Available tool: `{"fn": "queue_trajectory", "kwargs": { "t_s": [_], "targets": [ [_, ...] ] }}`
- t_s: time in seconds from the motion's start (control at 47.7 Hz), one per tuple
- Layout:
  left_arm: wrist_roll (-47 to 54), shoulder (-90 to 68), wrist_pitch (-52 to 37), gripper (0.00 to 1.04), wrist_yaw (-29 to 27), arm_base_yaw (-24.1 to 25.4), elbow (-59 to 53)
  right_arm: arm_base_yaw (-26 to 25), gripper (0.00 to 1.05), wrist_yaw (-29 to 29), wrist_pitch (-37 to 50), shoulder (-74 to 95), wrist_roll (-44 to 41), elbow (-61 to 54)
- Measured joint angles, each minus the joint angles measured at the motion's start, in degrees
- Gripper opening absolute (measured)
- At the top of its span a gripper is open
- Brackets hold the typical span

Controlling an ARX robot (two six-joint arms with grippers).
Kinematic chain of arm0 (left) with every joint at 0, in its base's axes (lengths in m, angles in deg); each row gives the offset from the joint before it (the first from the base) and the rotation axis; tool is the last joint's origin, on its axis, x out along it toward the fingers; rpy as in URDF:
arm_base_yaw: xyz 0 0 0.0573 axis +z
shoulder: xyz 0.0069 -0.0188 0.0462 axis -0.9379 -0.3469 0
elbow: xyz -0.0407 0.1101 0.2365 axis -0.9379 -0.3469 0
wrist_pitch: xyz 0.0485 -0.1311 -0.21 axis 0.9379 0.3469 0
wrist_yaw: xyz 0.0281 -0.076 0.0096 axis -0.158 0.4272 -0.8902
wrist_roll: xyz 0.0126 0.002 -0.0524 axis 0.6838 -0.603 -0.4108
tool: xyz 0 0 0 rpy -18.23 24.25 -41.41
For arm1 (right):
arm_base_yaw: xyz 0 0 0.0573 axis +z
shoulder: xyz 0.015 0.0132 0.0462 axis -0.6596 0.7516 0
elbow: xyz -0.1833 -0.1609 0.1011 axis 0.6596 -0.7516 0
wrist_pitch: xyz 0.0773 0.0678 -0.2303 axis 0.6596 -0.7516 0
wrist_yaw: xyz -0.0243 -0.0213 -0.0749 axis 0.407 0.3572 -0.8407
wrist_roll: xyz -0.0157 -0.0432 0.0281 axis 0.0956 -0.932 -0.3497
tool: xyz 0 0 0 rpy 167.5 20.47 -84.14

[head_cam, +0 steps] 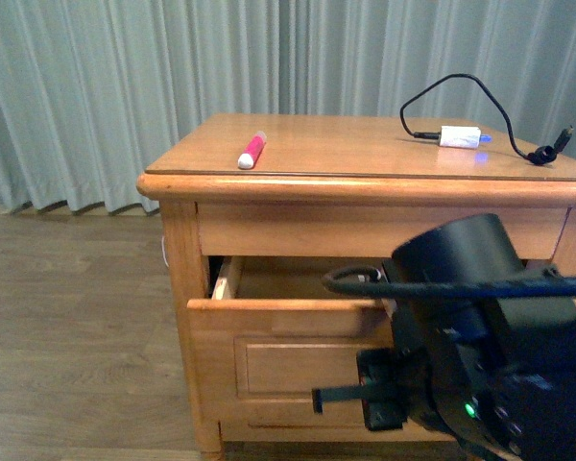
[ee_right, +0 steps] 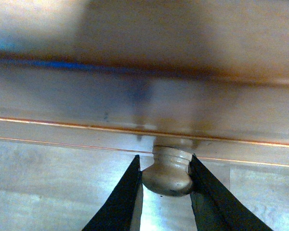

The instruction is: Place pink marker in drawer with both arms

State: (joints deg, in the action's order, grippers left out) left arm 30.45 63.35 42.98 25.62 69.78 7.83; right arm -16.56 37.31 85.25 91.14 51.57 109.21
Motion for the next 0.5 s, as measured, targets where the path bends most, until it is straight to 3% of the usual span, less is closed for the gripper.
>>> {"fn": "queue_trajectory", "kwargs": {
  "t_s": [0.21, 0.377, 0.503],
  "targets": [
    [0.0, 0.0, 0.0, 0.99, 0.0, 0.0, 0.0, 1.4, 0.23, 2.6, -1.0, -8.8, 0.9, -10.8],
    [0.0, 0.0, 0.0, 0.99, 0.0, 0.0, 0.0, 2.8, 0.45, 2.4, -1.8, -14.6, 2.5, -16.4],
    [0.0, 0.0, 0.0, 0.99, 0.0, 0.0, 0.0, 3.6, 0.68, 1.9, -3.5, -21.2, 4.7, -19.1]
  ]
}}
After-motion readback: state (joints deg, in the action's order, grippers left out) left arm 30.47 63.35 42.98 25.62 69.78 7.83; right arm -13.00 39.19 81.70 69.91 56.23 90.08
